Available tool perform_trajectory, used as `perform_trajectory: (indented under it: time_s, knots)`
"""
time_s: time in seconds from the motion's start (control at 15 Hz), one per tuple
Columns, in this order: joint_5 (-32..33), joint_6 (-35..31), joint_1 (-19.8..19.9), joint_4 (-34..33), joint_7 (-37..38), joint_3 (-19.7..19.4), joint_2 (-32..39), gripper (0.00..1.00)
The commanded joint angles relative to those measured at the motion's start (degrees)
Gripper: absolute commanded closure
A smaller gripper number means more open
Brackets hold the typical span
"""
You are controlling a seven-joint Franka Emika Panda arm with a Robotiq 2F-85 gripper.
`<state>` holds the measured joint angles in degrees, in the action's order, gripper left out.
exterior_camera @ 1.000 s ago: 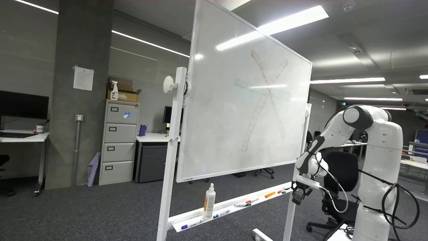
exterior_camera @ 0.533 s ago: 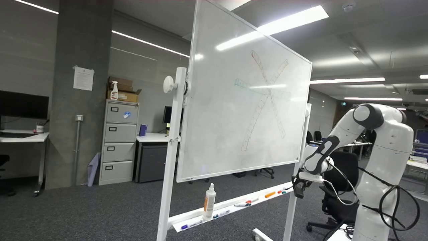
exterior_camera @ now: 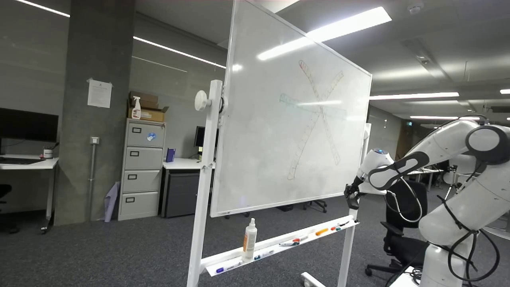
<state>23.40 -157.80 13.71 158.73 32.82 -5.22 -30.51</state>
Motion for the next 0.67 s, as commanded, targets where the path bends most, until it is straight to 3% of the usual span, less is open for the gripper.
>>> perform_trajectory:
  time_s: [0.0,0.07,0.13,0.6]
  knots:
    - [-4.5,2.0,1.8,0.2,-3.3,3.6,-3.2,0.45]
    - [-5.0,4.4,0.5,0.1,-3.6,3.6,-6.5,0.45]
    - [-0.9,6.4,-3.5,0.1,-0.5,0.0,-8.8,0.45]
    - [-1.1,7.2,-3.9,0.7,-0.9,0.0,-10.6,0.45]
